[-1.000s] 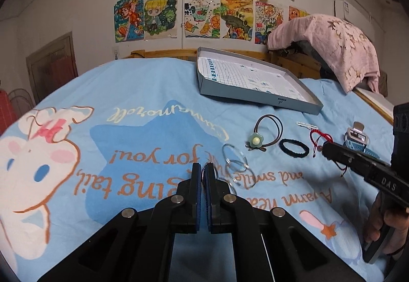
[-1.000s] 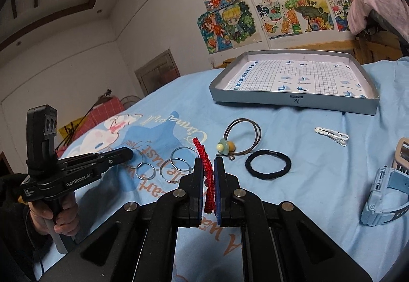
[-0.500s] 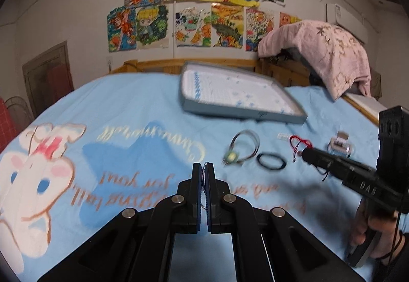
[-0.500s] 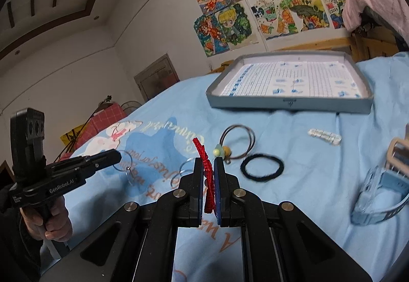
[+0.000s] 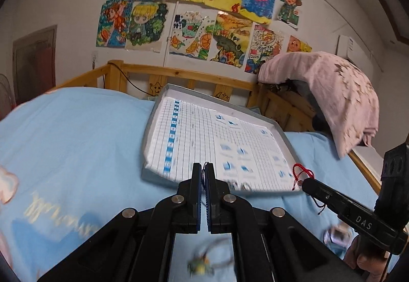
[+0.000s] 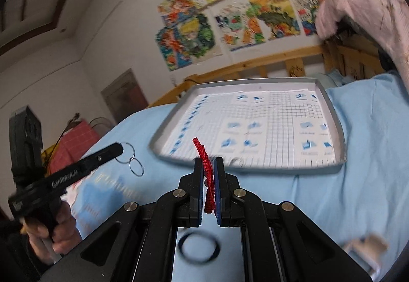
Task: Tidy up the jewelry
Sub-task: 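Carry the hoop ring and red bracelet into the grey tray and release both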
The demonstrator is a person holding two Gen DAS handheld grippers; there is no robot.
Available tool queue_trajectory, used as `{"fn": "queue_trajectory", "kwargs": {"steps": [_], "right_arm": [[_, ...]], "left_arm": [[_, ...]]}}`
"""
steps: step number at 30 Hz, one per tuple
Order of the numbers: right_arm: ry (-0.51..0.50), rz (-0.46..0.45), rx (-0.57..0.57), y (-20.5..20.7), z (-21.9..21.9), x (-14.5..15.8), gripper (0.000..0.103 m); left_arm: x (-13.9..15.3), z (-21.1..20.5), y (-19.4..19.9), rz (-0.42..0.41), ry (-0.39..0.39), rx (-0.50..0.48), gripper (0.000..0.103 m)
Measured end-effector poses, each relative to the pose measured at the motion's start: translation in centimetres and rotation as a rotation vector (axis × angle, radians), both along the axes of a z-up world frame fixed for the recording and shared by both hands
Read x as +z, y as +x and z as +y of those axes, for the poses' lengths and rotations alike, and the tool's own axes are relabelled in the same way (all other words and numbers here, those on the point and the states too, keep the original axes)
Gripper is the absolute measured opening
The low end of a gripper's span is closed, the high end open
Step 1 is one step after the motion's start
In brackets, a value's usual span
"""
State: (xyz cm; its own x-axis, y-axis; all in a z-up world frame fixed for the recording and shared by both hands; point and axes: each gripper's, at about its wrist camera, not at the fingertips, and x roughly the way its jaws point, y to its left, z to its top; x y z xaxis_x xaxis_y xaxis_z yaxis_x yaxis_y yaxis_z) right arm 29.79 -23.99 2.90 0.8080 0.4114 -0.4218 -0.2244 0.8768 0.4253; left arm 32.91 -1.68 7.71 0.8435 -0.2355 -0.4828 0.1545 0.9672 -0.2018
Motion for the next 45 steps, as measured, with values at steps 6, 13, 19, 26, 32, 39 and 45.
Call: {"fn": "queue_trajectory", "kwargs": {"steps": [6, 13, 19, 26, 32, 39, 45], "right_arm": [[0.004, 0.087, -0.044, 6.9, 0.6, -1.5, 0.007], [-0.05, 0.159, -0.055, 10.2, 2.4, -3.6, 0.007], [-0.079, 0.205, -0.065, 10.7, 2.8, -4.7, 0.008], [-0.037, 0.204, -0.104, 9.9, 1.8, -4.5, 0.037], [-0.031, 0.172, -0.148, 8.2, -0.2, -2.8, 0.048], [-0.067, 0.027, -0.148, 2.3, -2.7, 0.3, 0.074], [-0.12, -0.156, -0.155, -5.6, -4.0, 2.2, 0.099]], "left_arm": [[-2.2, -0.3, 4.7, 0.03, 0.005, 0.03, 0.003], [-5.4, 0.5, 6.4, 0.092, -0.021, 0.056, 0.003], [-5.7, 1.1, 6.2, 0.084, -0.081, 0.038, 0.005], [-4.9, 0.3, 5.6, 0.071, -0.067, 0.024, 0.03], [-3.3, 0.1, 3.5, 0.018, -0.072, 0.053, 0.072], [-0.9, 0.3, -2.6, -0.097, -0.037, 0.074, 0.103], [0.6, 0.6, -9.6, -0.19, -0.021, 0.104, 0.103]]}}
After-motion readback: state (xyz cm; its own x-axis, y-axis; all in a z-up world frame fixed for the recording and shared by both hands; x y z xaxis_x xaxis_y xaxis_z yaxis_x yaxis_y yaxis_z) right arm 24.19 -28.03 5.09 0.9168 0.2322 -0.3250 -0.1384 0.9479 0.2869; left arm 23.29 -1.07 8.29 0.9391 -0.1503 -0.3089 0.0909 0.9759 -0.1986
